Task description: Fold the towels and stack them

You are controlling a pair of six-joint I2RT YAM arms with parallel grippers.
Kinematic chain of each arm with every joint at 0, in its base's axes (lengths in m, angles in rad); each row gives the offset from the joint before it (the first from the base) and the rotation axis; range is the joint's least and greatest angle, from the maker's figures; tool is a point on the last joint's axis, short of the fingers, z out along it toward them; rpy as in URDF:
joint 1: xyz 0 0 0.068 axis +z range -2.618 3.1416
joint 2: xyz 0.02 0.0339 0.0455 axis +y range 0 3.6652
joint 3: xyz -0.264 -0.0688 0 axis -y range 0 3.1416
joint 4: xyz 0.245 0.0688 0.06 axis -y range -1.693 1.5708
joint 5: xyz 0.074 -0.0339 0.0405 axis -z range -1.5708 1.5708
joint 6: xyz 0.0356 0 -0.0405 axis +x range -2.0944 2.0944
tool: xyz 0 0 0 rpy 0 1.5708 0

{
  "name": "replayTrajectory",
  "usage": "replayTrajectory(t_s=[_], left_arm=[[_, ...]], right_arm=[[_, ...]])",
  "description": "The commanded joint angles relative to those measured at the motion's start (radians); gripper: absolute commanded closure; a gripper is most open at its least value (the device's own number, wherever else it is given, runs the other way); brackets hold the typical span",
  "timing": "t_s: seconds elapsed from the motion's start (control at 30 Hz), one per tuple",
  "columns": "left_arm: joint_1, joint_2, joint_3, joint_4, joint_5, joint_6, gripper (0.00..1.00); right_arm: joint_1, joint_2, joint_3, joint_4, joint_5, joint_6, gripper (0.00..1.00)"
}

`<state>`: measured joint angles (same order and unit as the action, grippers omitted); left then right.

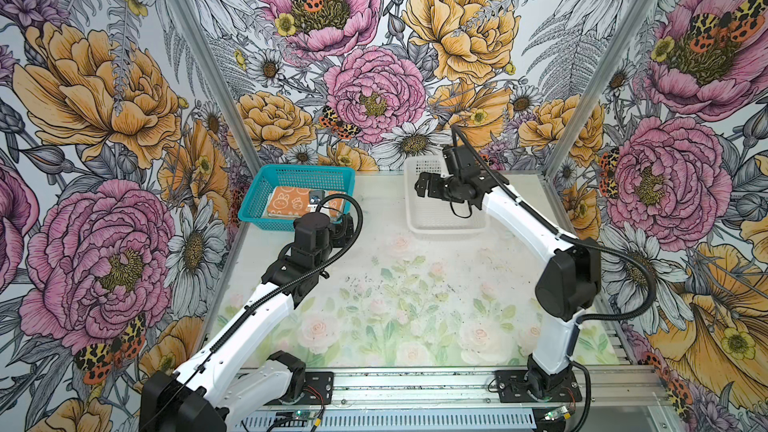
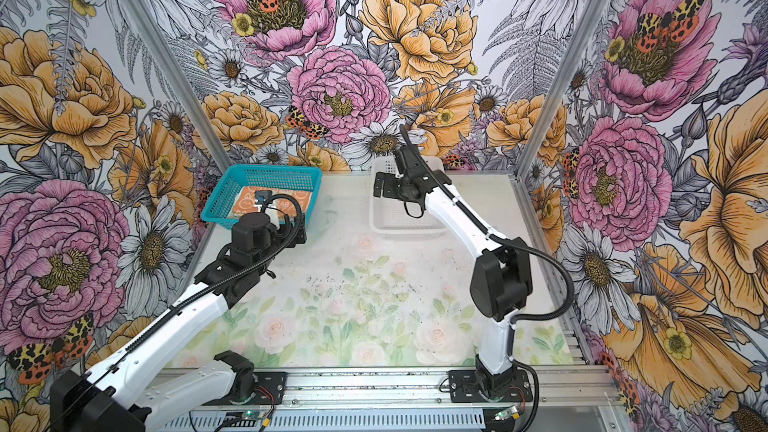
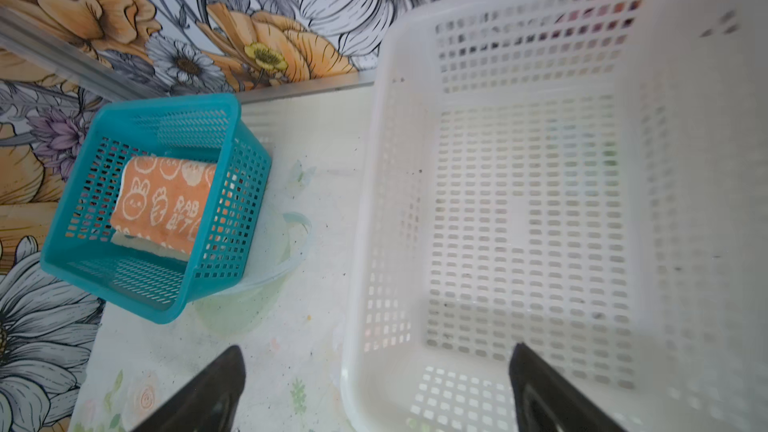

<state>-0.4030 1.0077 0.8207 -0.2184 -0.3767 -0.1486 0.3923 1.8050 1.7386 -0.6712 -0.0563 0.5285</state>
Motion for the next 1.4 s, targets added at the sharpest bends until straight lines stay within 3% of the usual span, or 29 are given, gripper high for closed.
replayTrajectory(t_s=[0.0,0.2,0.37,0.53,0.8,1.07,1.27,1.37], left_arm=[[0.042,-0.032,-0.013,0.071,-0.001,0.036,0.01],[0.053,-0.039,-0.045,0.092,0.033,0.007,0.01],[0.042,-0.038,-0.068,0.107,0.049,-0.026,0.01],[0.025,-0.040,-0.074,0.095,0.044,-0.031,0.01],[0.024,-0.043,-0.095,0.094,0.038,-0.031,0.01],[0.029,-0.031,-0.104,0.108,0.044,-0.027,0.01],[0.034,-0.042,-0.107,0.104,0.024,-0.018,0.01],[0.045,-0.047,-0.117,0.118,0.024,-0.019,0.01]], right_arm=[[-0.097,-0.134,-0.125,0.001,0.054,-0.068,0.01],[-0.315,-0.245,-0.342,0.003,-0.028,-0.106,0.01],[-0.344,-0.161,-0.388,0.021,-0.084,-0.163,0.01],[-0.332,-0.040,-0.356,0.062,-0.128,-0.189,0.04],[-0.277,0.076,-0.273,0.062,-0.080,-0.223,0.40],[-0.191,0.146,-0.215,0.058,-0.003,-0.260,0.62],[-0.120,0.186,-0.179,0.058,0.013,-0.253,0.65],[-0.107,0.182,-0.167,0.058,0.002,-0.220,0.59]])
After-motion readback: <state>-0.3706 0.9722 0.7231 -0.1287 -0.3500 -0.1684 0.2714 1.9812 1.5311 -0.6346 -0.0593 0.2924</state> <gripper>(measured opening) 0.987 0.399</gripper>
